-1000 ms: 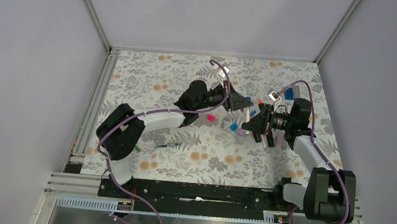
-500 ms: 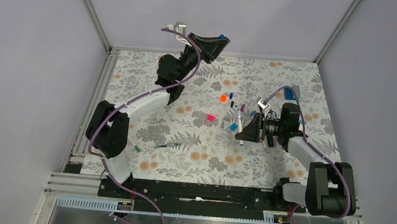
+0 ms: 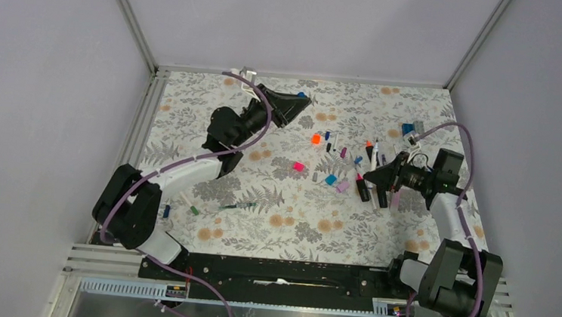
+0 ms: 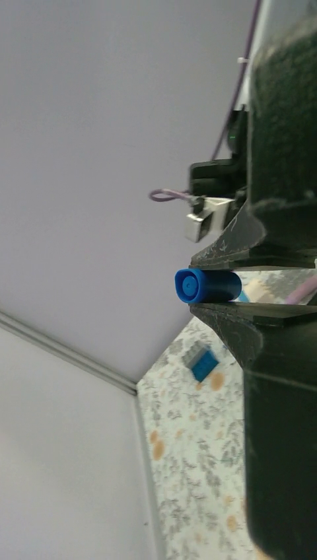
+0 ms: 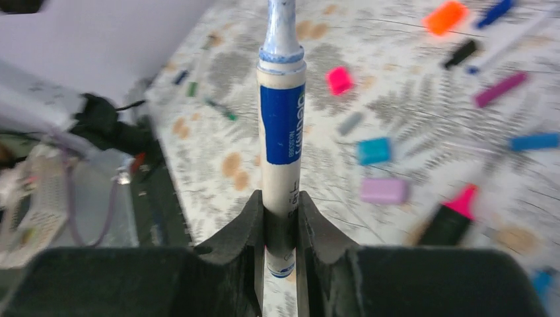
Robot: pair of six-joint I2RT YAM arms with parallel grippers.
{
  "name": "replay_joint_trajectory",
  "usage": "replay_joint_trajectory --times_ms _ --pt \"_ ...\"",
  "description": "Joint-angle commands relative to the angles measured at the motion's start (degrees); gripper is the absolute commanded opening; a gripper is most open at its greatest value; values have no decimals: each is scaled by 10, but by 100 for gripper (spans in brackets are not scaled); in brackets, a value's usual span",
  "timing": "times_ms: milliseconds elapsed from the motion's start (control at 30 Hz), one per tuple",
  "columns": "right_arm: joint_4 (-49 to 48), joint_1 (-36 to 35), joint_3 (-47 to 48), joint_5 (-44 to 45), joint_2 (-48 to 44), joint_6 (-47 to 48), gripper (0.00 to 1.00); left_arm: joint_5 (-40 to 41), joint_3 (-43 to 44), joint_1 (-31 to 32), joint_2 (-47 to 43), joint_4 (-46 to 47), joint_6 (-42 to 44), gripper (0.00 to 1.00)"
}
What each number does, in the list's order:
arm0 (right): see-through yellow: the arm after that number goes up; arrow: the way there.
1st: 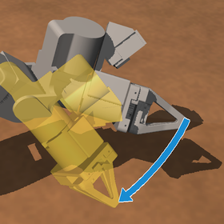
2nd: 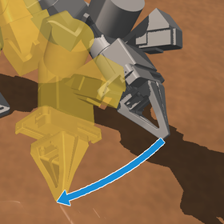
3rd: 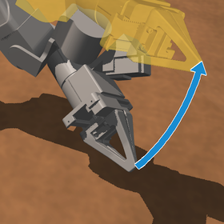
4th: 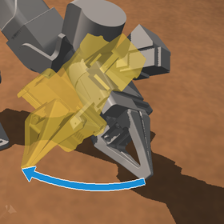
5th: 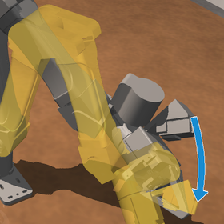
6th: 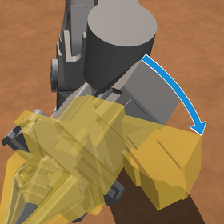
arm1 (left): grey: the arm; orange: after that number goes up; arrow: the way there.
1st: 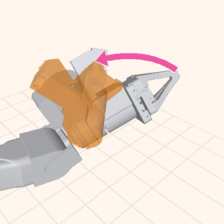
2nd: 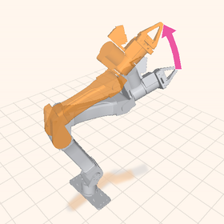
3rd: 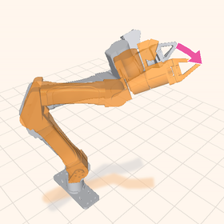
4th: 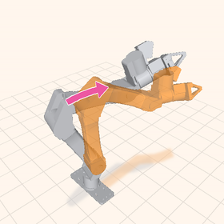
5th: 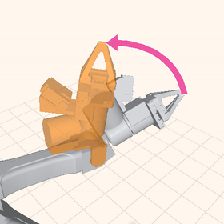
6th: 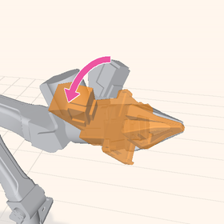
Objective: Open the pen caps
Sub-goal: Place the pen at the center of the board.
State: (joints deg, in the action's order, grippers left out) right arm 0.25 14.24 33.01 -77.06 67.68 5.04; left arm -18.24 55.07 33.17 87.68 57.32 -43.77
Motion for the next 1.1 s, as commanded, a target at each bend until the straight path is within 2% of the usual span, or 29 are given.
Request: replay_joint_trajectory --times_ms 0,67,200,400,533,700,933,1067 --pt "208 19 59 169 -20 226 0 -50 -42 -1 -63 -9 12 6" --pt "218 33 58 215 -25 239 0 -65 -67 -1 -80 -24 15 6" --pt "224 73 59 249 -26 237 0 -84 -118 2 -96 -34 14 6" --pt "245 97 63 365 -23 256 0 -86 -167 21 -97 -46 25 6" --pt "254 104 60 436 -23 265 0 -78 -179 44 -86 -63 42 6" --pt "262 112 60 473 -19 267 0 -78 -180 69 -68 -87 59 7" --pt "263 117 65 570 8 276 2 -65 -177 80 -71 -138 101 9" --pt "263 119 66 597 39 274 5 -53 -179 84 -77 -166 126 10"
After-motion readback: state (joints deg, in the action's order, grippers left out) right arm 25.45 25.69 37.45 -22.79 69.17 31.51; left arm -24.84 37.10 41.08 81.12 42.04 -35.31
